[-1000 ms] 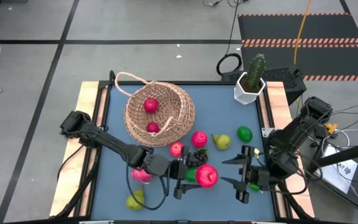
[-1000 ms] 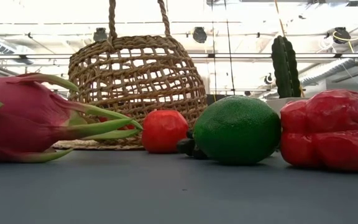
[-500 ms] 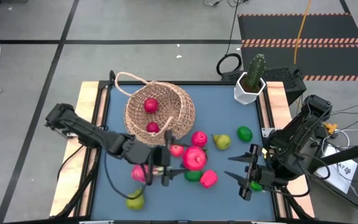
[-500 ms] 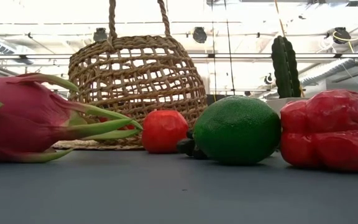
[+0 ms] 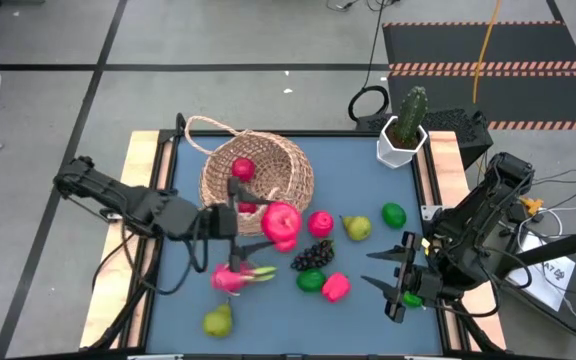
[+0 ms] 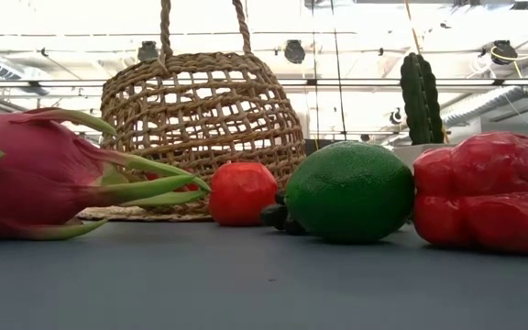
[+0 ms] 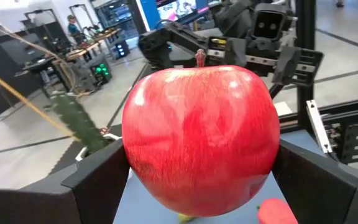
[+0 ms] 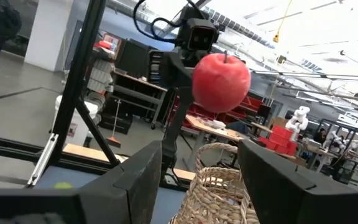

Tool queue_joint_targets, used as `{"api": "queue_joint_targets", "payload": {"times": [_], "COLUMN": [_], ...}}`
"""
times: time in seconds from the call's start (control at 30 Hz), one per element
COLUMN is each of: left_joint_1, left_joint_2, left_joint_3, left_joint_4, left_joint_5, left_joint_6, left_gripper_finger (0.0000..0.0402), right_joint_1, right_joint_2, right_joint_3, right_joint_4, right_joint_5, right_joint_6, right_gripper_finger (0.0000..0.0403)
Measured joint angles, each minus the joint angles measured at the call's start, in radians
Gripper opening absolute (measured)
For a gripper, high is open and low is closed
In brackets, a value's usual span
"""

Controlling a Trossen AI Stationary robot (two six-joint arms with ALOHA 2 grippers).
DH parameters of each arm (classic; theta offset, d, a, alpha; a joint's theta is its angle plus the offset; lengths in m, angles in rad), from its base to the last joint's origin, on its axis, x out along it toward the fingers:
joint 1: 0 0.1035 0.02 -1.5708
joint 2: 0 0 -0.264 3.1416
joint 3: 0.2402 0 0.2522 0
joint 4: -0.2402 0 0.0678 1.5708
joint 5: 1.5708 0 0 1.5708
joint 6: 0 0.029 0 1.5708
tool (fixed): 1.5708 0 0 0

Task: Build produce basket
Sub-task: Put the red apple into the basket

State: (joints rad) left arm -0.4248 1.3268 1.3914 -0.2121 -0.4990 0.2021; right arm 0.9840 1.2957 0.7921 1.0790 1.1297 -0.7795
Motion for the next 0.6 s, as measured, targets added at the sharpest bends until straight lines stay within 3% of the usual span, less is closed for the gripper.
{"api": "queue_joint_targets", "payload": {"times": [0.33, 0.6], "left_joint_1": [0.0, 0.003], "left_joint_2": [-0.132, -0.213], "left_joint_3": [0.0, 0.0], "left_joint_4": [-0.117, -0.212], "left_joint_5": [-0.057, -0.182], "left_joint_6": [0.008, 0.013], "left_gripper_finger": [0.0363, 0.0363], "right_joint_1": [0.0, -0.003], "right_joint_2": [0.0, 0.0], "right_joint_3": [0.0, 0.0], "right_joint_4": [0.0, -0.037], "right_joint_5": [0.0, -0.002], "right_joint_6": [0.001, 0.035], "right_gripper_finger": [0.0205, 0.0205]}}
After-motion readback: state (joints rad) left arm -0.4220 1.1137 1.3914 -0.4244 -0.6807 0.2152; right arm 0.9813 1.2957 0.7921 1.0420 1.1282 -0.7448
